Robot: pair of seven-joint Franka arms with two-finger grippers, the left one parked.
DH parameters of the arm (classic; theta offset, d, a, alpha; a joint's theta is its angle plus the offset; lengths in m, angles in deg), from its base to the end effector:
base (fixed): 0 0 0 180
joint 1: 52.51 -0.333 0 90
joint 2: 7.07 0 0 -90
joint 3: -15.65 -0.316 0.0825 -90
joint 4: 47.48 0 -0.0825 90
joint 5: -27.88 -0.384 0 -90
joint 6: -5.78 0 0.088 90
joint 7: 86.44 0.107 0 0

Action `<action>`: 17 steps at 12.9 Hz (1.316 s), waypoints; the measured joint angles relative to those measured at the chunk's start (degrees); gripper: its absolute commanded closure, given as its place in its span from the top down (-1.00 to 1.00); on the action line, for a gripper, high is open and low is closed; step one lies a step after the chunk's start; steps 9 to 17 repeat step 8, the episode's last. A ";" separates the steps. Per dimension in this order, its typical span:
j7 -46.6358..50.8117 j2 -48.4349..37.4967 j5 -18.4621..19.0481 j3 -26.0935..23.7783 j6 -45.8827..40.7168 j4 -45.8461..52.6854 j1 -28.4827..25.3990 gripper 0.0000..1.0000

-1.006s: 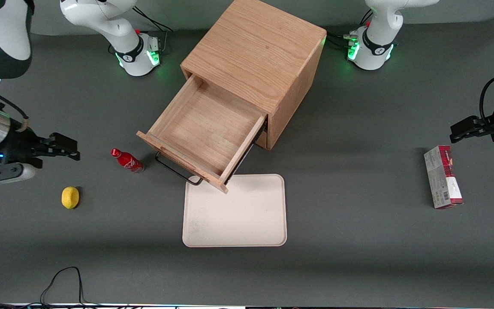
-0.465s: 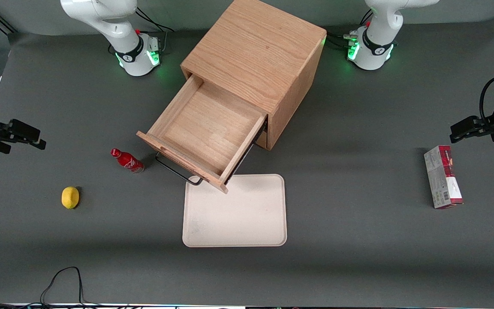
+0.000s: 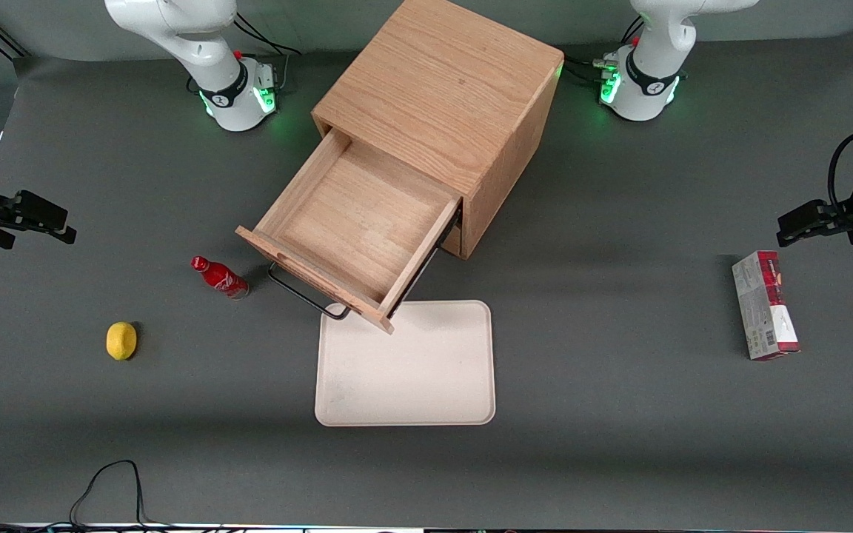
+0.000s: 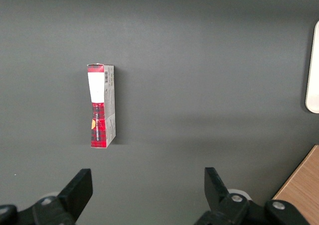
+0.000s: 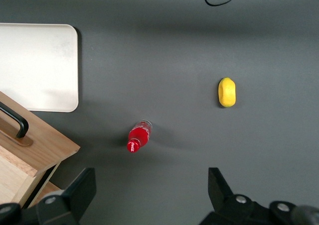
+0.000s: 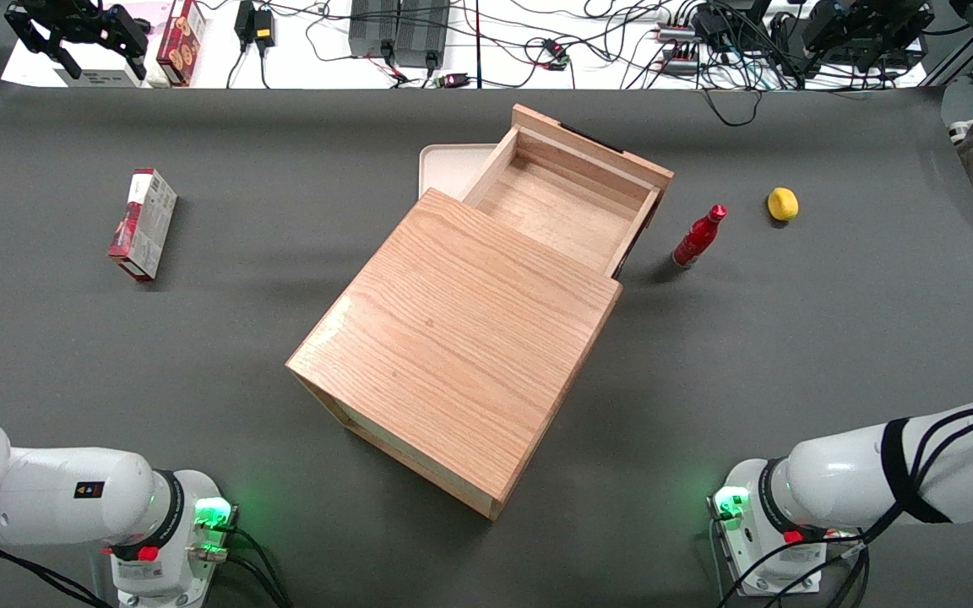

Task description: Open upper drawer

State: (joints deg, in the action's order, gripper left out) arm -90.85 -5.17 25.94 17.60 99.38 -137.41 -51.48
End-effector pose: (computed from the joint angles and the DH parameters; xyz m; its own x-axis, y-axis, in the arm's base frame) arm 0.5701 -0.0259 0.6121 0.9992 0.0229 0.0333 0.0239 -0.9993 -0.0302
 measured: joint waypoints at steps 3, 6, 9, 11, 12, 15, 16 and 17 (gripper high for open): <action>0.79 0.13 1.20 -0.12 0.26 -0.29 -0.04 1.00; 1.00 0.41 2.08 -0.14 0.64 -0.28 -0.79 1.00; 1.24 0.44 2.19 -0.15 0.64 -0.28 -0.87 1.00; 1.24 0.44 2.19 -0.15 0.64 -0.28 -0.87 1.00; 1.24 0.44 2.19 -0.15 0.64 -0.28 -0.87 1.00; 1.24 0.44 2.19 -0.15 0.64 -0.28 -0.87 1.00; 1.24 0.44 2.19 -0.15 0.64 -0.28 -0.87 1.00; 1.24 0.44 2.19 -0.15 0.64 -0.28 -0.87 1.00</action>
